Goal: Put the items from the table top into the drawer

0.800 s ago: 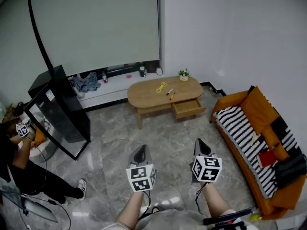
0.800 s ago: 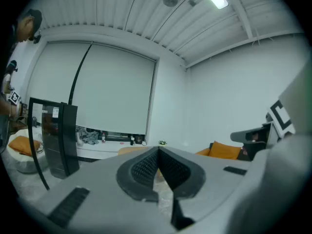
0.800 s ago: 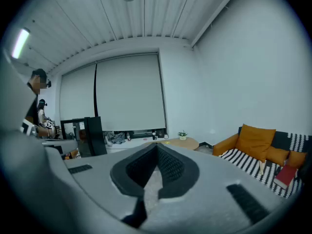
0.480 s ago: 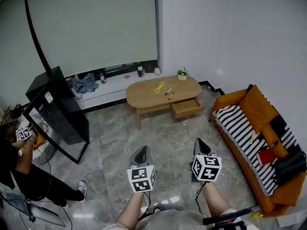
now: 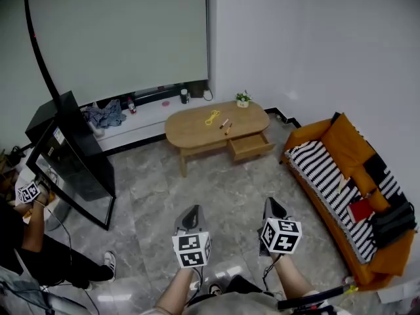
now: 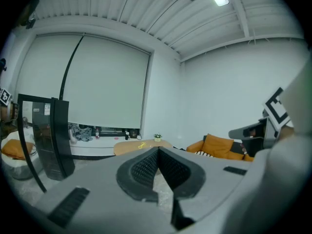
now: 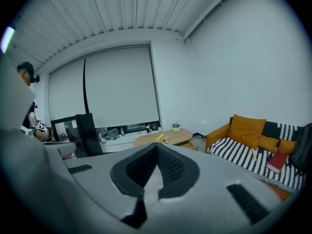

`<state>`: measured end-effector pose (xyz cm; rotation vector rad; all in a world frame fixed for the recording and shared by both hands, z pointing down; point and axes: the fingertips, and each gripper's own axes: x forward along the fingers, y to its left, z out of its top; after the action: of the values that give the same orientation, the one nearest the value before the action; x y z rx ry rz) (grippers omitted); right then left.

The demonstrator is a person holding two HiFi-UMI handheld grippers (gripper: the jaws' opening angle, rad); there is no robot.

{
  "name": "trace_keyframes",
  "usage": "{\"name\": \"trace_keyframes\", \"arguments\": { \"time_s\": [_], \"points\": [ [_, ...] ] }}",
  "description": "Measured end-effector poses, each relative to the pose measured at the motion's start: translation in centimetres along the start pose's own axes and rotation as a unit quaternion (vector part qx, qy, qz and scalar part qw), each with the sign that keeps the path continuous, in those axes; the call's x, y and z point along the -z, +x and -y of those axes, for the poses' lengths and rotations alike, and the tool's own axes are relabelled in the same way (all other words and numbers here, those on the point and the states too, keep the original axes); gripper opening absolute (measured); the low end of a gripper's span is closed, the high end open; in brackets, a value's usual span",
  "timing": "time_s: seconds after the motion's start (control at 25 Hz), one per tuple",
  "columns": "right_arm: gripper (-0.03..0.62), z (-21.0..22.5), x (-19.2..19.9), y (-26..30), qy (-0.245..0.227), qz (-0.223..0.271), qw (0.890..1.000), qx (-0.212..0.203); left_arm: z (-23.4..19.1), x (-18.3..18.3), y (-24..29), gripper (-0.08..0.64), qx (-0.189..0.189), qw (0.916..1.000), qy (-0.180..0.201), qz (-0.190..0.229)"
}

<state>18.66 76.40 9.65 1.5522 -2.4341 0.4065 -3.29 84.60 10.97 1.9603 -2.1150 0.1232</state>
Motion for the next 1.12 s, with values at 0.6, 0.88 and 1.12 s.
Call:
{"name": "trace_keyframes", "arguments": {
  "time_s": [0.6, 0.88, 1.12],
  "points": [
    [-0.008, 3.5, -3.3, 12.8, 0.015, -0.003, 1.000, -0.003, -1.0, -2.3, 13.0, 0.003, -0.013, 0.9999, 0.010, -0.002],
    [-0.008, 7.2, -8.9, 23.0, 0.023, 0.004, 0.999, -0.022, 0.0, -7.5, 23.6, 0.003, -0.025, 0.9992, 0.031, 0.007],
    [-0.008, 9.5, -10.1, 29.8, 0.040, -0.007, 0.999, -0.031, -0.3, -8.4, 29.9, 0.003, -0.037, 0.9988, 0.032, -0.006]
  ]
}}
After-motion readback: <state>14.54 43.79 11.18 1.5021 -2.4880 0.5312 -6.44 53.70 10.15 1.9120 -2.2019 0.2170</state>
